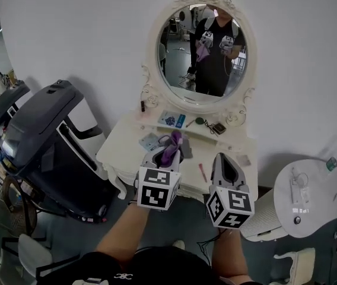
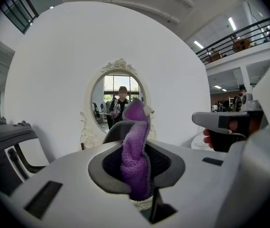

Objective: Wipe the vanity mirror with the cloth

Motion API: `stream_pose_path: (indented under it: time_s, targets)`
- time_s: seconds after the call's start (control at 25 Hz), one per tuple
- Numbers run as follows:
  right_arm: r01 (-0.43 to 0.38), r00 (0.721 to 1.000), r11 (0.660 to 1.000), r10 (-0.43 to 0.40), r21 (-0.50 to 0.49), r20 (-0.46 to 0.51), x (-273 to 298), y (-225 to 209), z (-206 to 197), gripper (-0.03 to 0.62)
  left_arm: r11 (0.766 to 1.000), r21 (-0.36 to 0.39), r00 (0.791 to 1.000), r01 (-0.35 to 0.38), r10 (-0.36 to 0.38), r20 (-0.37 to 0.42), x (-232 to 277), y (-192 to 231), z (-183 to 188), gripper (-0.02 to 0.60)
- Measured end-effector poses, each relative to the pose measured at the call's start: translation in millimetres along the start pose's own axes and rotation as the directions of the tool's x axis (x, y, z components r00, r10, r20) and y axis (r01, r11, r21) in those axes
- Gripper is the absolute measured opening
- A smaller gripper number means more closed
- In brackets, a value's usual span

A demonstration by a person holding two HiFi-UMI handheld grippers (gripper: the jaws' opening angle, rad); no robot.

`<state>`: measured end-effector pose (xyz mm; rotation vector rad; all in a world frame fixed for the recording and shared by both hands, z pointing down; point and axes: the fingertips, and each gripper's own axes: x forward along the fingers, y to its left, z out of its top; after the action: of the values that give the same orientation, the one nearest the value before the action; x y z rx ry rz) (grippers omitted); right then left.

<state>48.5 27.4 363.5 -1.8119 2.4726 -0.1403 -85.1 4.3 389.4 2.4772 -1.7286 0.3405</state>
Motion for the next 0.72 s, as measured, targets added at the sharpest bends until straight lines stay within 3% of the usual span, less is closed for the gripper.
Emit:
stream_pose_path:
  time_s: [0.28,0.72]
  targets:
    - [-0.021,0.999,0.999,0.022,0.038,-0.025,27.5,-52.8,-8.3,0.003,1.0,0.013,0.999,-0.025,0.025,-0.023,50.5,-20.1,9.7,0.071]
    - [-0.039,0.996,0.999,0.04,0.013,-0.077,68.6,-77.3,-24.6,0.003,1.0,-0.006,0.997,-0.028,0.027,-0.069,104.7,-18.8,-3.3,0.071]
